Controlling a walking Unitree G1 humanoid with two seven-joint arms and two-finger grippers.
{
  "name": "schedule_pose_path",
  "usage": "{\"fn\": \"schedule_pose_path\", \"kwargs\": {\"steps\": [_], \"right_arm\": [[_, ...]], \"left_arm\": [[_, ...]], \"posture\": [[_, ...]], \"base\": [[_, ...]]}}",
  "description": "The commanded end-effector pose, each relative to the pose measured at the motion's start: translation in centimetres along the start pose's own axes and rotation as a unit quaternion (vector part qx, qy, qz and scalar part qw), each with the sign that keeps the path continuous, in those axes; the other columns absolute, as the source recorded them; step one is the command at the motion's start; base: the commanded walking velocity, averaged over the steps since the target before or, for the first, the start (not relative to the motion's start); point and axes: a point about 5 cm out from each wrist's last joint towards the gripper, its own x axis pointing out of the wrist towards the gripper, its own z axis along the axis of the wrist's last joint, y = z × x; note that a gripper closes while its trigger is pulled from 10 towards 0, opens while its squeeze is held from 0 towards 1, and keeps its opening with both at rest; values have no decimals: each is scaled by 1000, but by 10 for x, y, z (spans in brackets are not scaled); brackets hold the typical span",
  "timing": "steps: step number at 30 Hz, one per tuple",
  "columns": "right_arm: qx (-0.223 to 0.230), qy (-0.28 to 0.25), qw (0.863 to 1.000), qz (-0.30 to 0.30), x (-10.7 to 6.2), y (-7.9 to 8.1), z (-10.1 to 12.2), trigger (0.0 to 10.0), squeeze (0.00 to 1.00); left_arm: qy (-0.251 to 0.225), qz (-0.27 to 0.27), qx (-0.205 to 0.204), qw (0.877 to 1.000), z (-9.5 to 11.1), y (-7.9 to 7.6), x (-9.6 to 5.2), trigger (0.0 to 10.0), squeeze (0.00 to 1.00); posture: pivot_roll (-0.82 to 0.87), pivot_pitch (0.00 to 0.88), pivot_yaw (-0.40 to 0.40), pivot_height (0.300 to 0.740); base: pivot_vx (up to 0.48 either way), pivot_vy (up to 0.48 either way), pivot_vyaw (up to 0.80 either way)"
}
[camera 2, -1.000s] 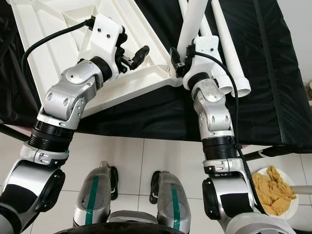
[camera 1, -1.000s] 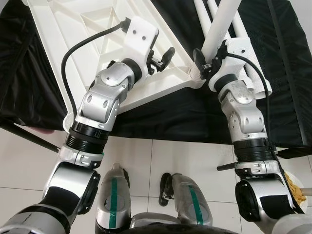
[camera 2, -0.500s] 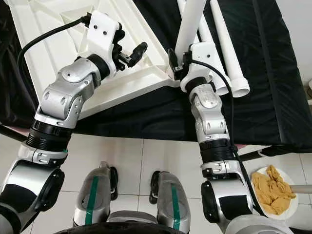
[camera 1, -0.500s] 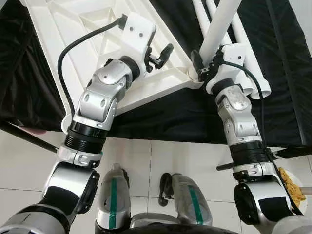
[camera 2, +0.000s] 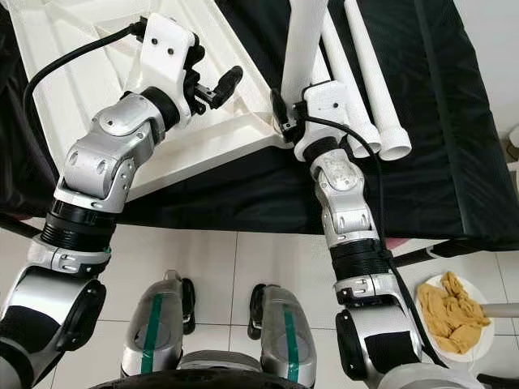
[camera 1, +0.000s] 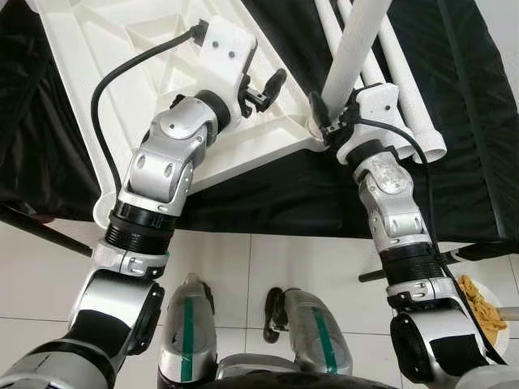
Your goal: Building children table
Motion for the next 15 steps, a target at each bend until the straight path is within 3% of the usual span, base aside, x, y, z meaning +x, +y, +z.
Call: {"fn": "schedule_pose_path", "kwargs": {"steps": [1, 7, 9, 15], "right_arm": [[11, 62, 997, 31, -10, 13, -27, 10000, 0], [42, 68, 997, 17, -9, 10, -29, 10000, 0], [86, 73, 994, -10, -9, 3, -31, 10000, 0], [96, 73, 993, -20, -9, -1, -32, 10000, 0]], "left_arm": [[-3, 1, 4, 1000, 4, 0, 0, 10000, 0], [-3, 3, 4, 1000, 4, 0, 0, 10000, 0], [-3, 4, 5, 1000, 5, 1, -1, 10000, 0], [-4, 4, 6, 1000, 5, 1, -2, 10000, 0]], "posture": [[83, 67, -41, 740], [86, 69, -42, 740], [88, 68, -40, 740], [89, 68, -39, 740]], "base": [[0, 0, 0], [0, 0, 0], [0, 0, 0], [0, 0, 0]]}}
